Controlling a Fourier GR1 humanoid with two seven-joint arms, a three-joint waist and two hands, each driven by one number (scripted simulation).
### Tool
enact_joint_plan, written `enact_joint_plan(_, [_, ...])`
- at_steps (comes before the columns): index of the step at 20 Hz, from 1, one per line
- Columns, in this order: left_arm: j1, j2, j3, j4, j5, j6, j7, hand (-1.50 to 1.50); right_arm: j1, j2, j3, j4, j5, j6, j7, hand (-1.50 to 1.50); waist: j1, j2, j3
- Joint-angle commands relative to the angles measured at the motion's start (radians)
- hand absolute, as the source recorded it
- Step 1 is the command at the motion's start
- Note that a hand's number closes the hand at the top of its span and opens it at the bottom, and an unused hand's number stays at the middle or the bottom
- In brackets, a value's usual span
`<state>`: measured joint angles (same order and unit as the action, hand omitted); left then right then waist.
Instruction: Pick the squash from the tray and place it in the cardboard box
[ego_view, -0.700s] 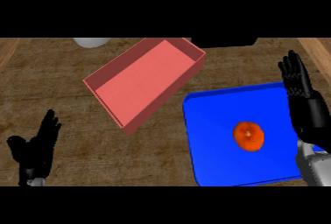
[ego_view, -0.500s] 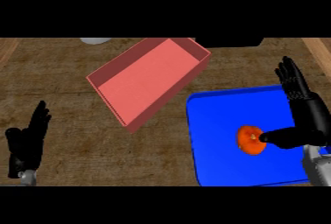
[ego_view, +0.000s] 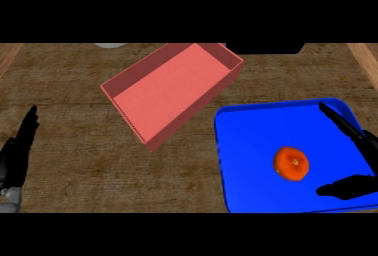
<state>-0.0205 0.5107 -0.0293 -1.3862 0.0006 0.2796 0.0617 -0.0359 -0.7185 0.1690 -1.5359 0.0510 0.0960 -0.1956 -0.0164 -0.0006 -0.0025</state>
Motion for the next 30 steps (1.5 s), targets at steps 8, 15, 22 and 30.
enact_joint_plan(8, [-0.077, -0.006, 0.007, 0.045, -0.057, -0.020, 0.025, 0.00, 0.003, -0.181, -0.096, 0.021, 0.107, 0.134, -0.175, -1.50, 0.016, 0.001, 0.002])
enact_joint_plan(15, [-0.088, -0.040, 0.004, 0.079, -0.062, -0.022, -0.001, 0.00, -0.132, -0.286, 0.053, -0.051, 0.247, 0.339, 0.055, -1.50, 0.032, 0.005, 0.001])
enact_joint_plan(22, [-0.099, -0.003, 0.033, 0.072, -0.050, -0.075, 0.011, 0.00, -0.283, -0.222, 0.202, -0.055, 0.333, 0.549, 0.290, -1.50, 0.041, 0.004, 0.002])
enact_joint_plan(30, [-0.042, -0.033, 0.054, 0.024, -0.083, -0.072, -0.009, 0.00, -0.345, -0.021, 0.261, -0.015, 0.448, 0.632, 0.431, -1.50, 0.026, 0.000, 0.003])
